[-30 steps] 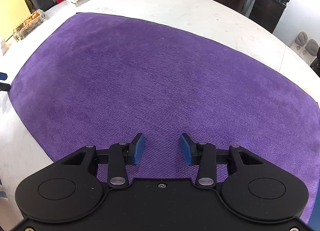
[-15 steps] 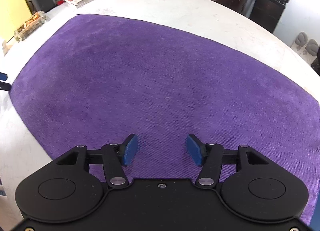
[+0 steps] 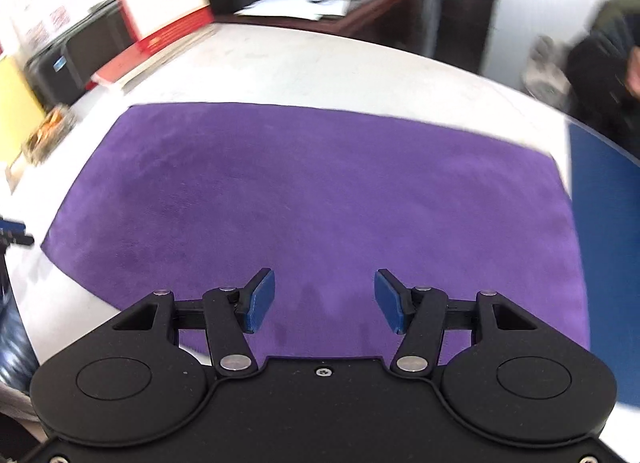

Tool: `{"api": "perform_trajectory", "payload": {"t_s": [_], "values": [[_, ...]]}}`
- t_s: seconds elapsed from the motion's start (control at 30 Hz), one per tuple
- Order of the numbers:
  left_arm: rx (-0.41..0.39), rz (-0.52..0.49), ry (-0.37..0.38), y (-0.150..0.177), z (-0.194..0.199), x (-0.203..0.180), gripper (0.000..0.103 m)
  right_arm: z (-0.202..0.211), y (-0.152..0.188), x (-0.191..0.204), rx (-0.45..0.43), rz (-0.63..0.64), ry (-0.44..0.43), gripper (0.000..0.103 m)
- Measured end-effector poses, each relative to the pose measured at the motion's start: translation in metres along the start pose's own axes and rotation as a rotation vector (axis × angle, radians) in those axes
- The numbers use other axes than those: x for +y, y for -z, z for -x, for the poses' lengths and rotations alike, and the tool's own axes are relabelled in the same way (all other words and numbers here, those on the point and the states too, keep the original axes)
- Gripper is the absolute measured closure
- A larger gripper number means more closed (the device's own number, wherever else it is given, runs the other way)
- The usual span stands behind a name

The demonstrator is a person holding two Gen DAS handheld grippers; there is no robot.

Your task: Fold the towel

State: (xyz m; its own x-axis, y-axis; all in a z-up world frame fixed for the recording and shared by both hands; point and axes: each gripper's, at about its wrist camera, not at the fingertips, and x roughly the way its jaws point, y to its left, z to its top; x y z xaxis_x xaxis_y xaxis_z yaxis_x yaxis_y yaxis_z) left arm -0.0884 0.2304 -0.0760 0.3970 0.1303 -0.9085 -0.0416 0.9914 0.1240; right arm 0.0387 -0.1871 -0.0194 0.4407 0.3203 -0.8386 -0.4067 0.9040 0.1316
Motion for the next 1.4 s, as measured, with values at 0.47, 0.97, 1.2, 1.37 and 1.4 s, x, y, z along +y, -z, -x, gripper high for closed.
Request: {"api": "perform_trajectory", "payload": {"t_s": [0.47, 0.97, 1.2, 1.37, 1.4], "values": [[0.019, 0.035, 0.038, -0.002, -0.012, -0.005, 0.073, 0.023, 0.028, -0.037, 0.006, -0.171, 0.110, 0.048], [0.059, 0.089, 0.047, -0.006, -0.020, 0.001, 0.073, 0.028, 0.045, -0.055, -0.018, -0.224, 0.134, 0.048], [0.077, 0.126, 0.046, -0.009, -0.024, 0.004, 0.074, 0.031, 0.051, -0.064, -0.032, -0.238, 0.151, 0.048], [0.089, 0.148, 0.049, -0.011, -0.026, 0.006, 0.074, 0.031, 0.053, -0.067, -0.040, -0.241, 0.155, 0.048], [0.090, 0.149, 0.049, -0.012, -0.026, 0.005, 0.074, 0.031, 0.053, -0.067, -0.041, -0.243, 0.154, 0.048]]}}
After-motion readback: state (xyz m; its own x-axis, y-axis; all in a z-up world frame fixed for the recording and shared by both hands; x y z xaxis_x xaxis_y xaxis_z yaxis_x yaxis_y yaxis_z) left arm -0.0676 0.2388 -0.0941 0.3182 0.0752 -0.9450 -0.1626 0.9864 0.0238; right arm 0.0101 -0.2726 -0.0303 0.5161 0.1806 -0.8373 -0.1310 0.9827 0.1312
